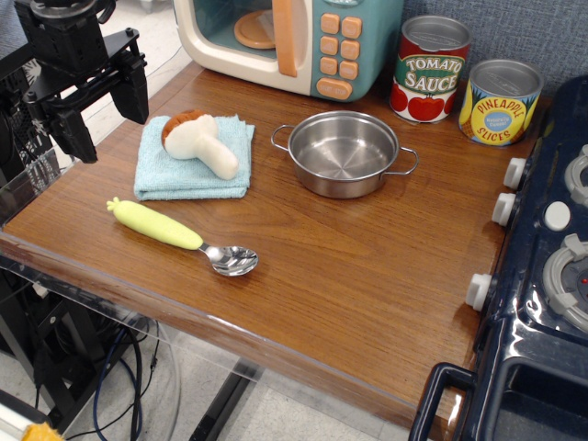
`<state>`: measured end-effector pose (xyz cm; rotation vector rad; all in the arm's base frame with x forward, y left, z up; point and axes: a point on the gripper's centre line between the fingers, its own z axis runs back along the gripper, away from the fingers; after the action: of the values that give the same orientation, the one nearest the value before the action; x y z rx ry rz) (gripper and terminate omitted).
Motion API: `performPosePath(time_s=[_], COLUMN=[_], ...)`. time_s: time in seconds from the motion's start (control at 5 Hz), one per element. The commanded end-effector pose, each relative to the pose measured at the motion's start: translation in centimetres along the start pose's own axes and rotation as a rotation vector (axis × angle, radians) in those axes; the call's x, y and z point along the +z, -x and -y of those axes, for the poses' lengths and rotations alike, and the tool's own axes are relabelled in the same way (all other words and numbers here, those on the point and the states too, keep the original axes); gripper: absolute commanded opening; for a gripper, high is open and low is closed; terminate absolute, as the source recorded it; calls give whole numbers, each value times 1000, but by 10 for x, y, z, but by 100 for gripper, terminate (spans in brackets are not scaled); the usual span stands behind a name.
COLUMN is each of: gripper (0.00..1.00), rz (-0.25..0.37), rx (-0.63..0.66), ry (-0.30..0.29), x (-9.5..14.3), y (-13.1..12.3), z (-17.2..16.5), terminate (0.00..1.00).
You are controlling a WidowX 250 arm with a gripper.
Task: Move the mushroom towards the right end off the table.
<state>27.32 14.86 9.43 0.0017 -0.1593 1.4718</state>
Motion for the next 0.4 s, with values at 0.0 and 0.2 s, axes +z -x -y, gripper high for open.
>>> performPosePath(time_s=[0.0, 0.2], gripper=[100, 100], rz=[0, -57], rx=[0, -37], ry=[0, -17], x=[0, -6], y=[0, 0], z=[0, 14], terminate=[0, 0])
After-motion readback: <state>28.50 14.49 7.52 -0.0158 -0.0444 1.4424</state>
